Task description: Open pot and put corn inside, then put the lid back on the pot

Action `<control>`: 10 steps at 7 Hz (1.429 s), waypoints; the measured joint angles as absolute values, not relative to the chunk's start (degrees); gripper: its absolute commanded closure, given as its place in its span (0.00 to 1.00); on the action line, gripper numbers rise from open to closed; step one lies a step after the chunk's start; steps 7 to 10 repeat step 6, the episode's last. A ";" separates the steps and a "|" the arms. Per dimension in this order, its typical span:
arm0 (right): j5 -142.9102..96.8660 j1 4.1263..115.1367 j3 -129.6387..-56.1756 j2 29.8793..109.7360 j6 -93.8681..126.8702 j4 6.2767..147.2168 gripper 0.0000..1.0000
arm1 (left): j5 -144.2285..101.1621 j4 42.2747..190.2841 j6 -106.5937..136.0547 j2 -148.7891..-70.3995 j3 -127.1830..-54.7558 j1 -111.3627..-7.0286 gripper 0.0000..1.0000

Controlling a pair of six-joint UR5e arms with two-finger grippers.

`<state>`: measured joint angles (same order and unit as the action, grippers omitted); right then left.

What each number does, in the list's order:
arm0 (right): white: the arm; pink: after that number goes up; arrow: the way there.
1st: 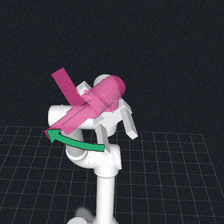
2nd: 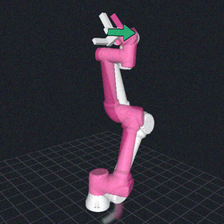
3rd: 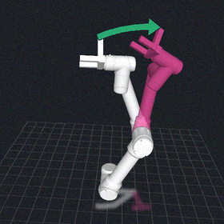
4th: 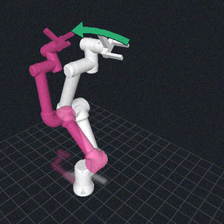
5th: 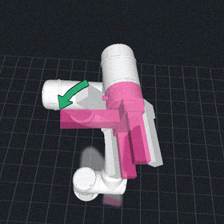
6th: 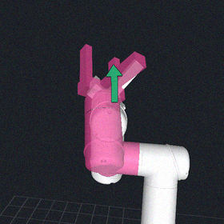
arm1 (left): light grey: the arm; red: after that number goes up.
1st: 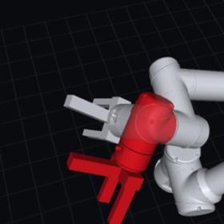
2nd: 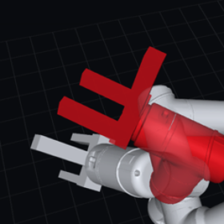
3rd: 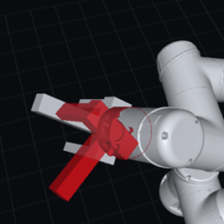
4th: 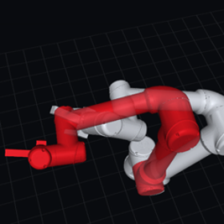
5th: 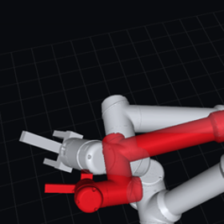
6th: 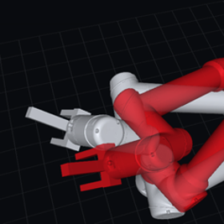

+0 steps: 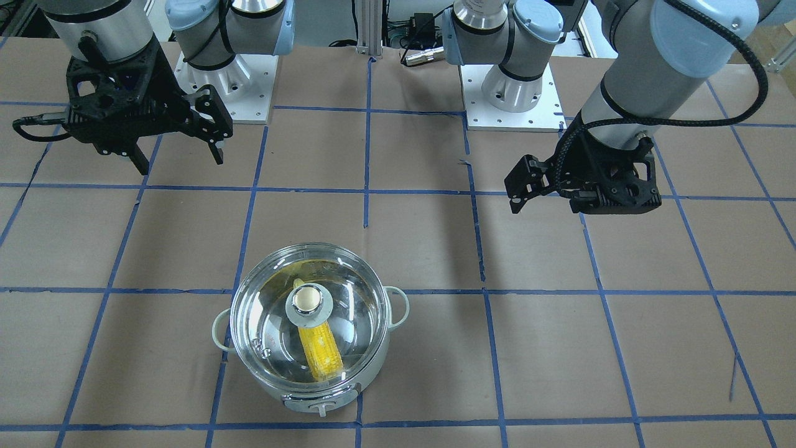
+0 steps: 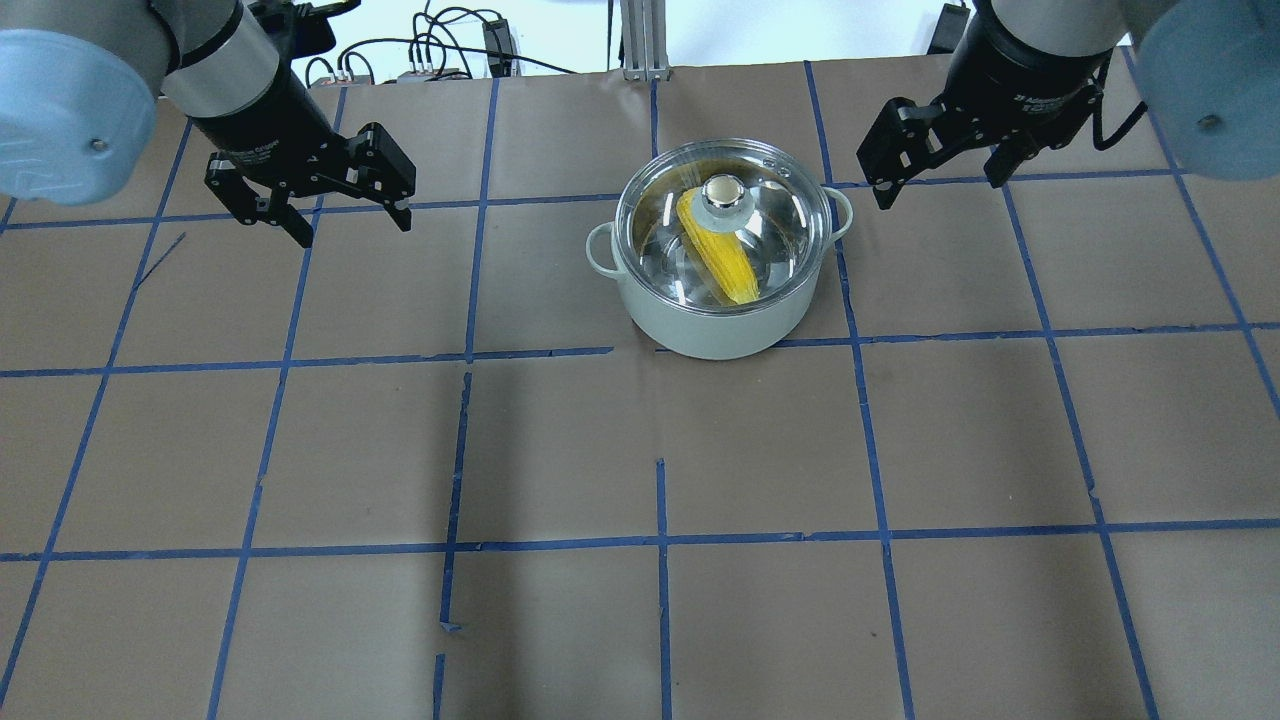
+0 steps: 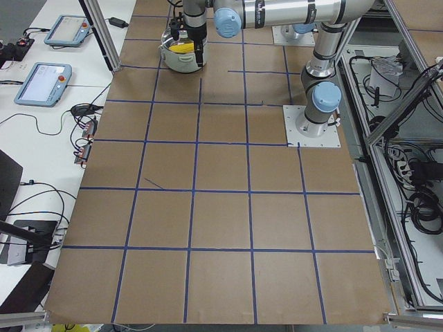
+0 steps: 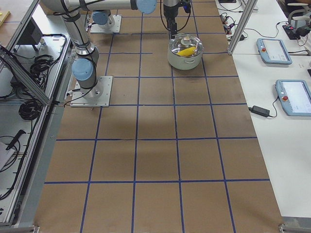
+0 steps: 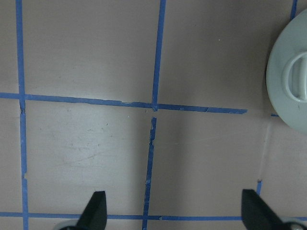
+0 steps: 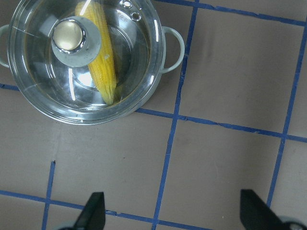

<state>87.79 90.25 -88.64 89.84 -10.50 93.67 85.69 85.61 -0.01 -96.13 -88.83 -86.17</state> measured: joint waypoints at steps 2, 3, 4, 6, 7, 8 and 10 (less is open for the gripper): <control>88.03 90.41 -88.74 89.75 -10.18 93.61 0.00 | 88.04 84.89 -1.77 -96.10 -88.83 -85.58 0.00; 88.08 90.43 -88.75 89.74 -10.13 93.65 0.00 | 88.52 84.79 -2.18 -96.12 -88.82 -85.42 0.00; 88.10 90.44 -88.77 89.74 -10.12 93.68 0.00 | 88.69 84.72 -2.31 -96.14 -88.81 -85.38 0.00; 88.07 90.44 -88.87 89.74 -10.11 93.71 0.00 | 88.76 84.65 -2.33 -96.15 -88.85 -85.35 0.00; 88.07 90.44 -88.87 89.74 -10.11 93.71 0.00 | 88.76 84.65 -2.33 -96.15 -88.85 -85.35 0.00; 88.07 90.44 -88.87 89.74 -10.11 93.71 0.00 | 88.76 84.65 -2.33 -96.15 -88.85 -85.35 0.00; 88.07 90.44 -88.87 89.74 -10.11 93.71 0.00 | 88.76 84.65 -2.33 -96.15 -88.85 -85.35 0.00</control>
